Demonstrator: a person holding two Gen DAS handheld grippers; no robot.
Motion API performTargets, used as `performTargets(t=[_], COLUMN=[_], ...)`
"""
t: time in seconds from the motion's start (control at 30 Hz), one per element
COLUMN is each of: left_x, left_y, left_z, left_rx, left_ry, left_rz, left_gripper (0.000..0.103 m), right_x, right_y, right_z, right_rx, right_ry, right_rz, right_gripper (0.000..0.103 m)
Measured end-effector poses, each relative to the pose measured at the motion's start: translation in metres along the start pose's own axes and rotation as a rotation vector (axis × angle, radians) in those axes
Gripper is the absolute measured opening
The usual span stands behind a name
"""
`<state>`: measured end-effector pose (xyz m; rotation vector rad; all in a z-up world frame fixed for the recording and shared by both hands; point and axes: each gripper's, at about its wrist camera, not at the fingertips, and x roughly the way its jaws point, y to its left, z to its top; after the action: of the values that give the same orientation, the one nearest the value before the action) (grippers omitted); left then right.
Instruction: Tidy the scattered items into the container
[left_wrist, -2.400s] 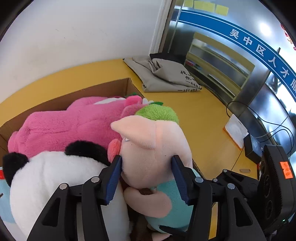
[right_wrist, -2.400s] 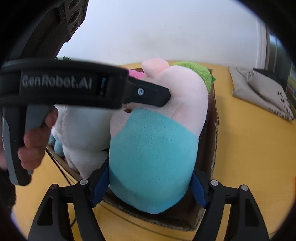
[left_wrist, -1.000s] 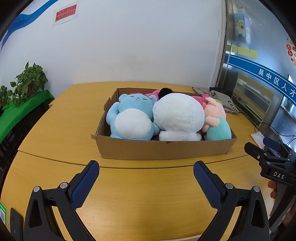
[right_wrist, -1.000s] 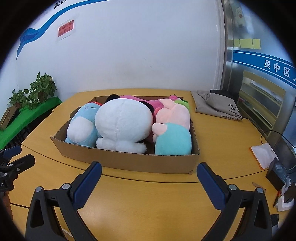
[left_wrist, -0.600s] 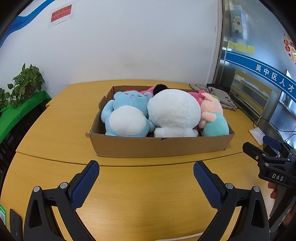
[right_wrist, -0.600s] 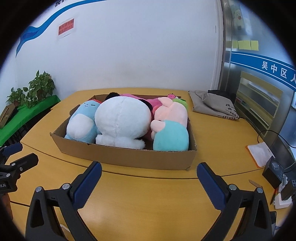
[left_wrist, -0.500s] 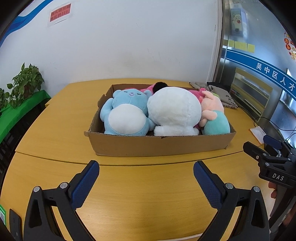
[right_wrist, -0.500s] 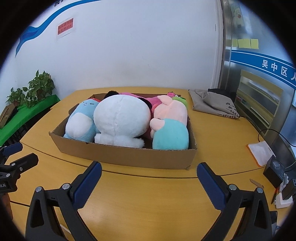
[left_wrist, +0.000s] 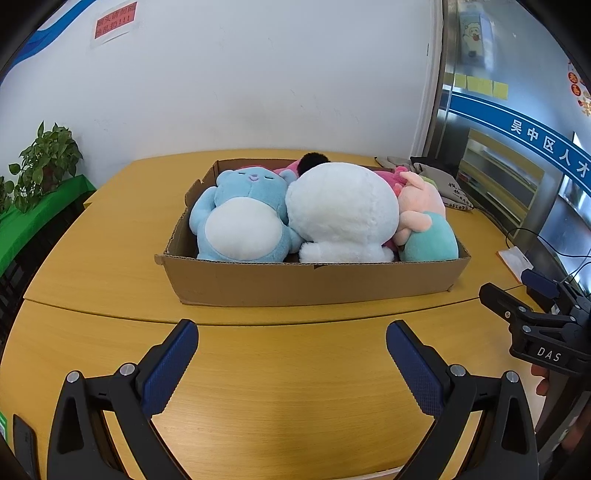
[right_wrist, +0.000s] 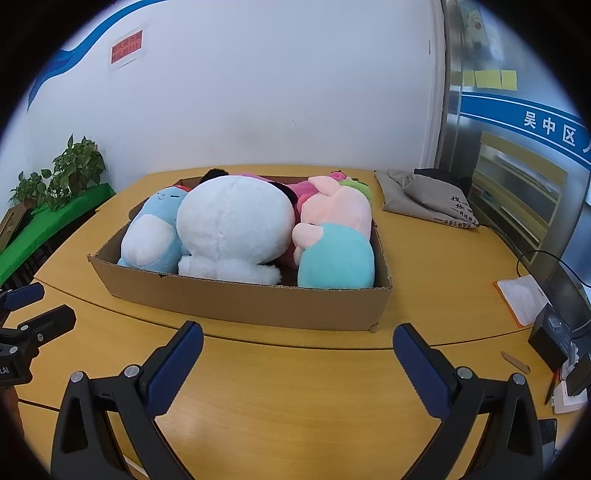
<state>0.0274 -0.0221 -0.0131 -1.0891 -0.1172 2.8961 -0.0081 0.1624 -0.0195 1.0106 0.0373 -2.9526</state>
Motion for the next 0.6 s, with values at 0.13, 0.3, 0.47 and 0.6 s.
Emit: performTargets(t=[0.13, 0.3, 0.47, 0.6], left_x=[0.0, -0.0003, 0.0007, 0.0016], left_y=[0.0004, 0.0009, 0.0019, 0.0027], left_z=[-0.0002, -0.0006, -0.0012, -0.0009], left_rx=[-0.003, -0.004, -0.005, -0.007], left_ry=[0.001, 0.0, 0.004, 0.004], left_rz=[-0.004, -0.009, -0.01, -0.011], left_gripper=[0.103, 0.103, 0.103, 0.103], right_x=[0.0002, 0.0029, 0.0052, 0.0068], right_y=[-0.0005, -0.0001, -0.0001, 0.001], right_z=[0.0, -0.0013, -0.0024, -0.0027], right_rx=[0.001, 0.003, 0.007, 0.005], right_ry=[0.0, 0.008, 0.015, 0.019], right_rz=[-0.001, -0.001, 0.002, 0.001], right_gripper=[0.103, 0.103, 0.103, 0.103])
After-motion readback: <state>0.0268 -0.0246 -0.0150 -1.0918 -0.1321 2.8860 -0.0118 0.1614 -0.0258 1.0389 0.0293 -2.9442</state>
